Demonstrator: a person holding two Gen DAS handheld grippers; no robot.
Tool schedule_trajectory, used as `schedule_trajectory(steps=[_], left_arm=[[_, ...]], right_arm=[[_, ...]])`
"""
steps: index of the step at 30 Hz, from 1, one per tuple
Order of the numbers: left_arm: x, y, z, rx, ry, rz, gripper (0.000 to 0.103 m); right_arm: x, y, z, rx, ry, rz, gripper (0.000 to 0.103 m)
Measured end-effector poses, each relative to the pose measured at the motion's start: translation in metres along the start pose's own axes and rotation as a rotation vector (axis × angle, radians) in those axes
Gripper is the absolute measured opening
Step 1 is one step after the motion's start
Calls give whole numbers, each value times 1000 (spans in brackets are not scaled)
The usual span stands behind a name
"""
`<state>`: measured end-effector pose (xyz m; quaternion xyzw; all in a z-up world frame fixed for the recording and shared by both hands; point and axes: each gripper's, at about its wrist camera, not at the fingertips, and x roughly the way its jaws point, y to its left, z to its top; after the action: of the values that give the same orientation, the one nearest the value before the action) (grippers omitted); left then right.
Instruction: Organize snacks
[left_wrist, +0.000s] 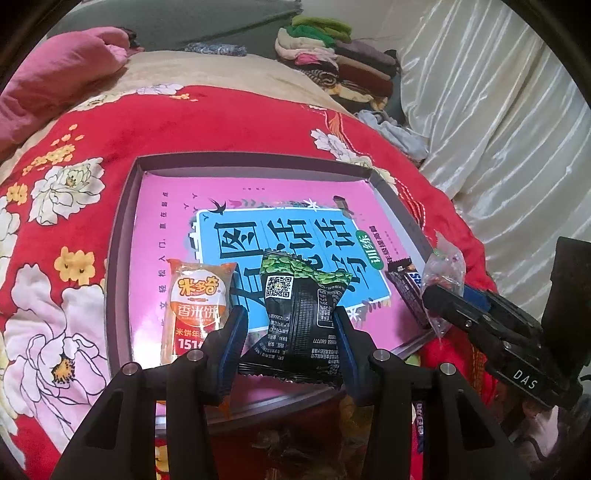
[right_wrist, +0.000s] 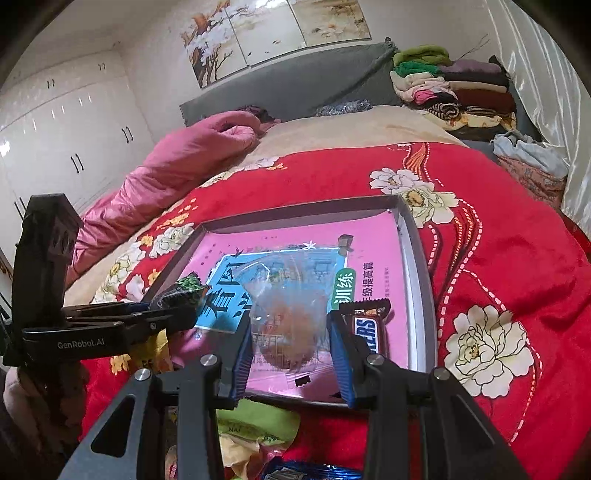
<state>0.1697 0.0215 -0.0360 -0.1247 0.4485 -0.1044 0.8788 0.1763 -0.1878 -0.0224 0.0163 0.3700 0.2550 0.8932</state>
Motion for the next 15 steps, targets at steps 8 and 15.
schedule_trajectory(steps=[8,15], left_arm=[[4,-2,-2,8,11,6,48],[7,-2,-3,4,19,10,48]], right_arm=[[7,1,-3,-16,38,-29,39],[12,-1,-4,-19,51,-38,39]])
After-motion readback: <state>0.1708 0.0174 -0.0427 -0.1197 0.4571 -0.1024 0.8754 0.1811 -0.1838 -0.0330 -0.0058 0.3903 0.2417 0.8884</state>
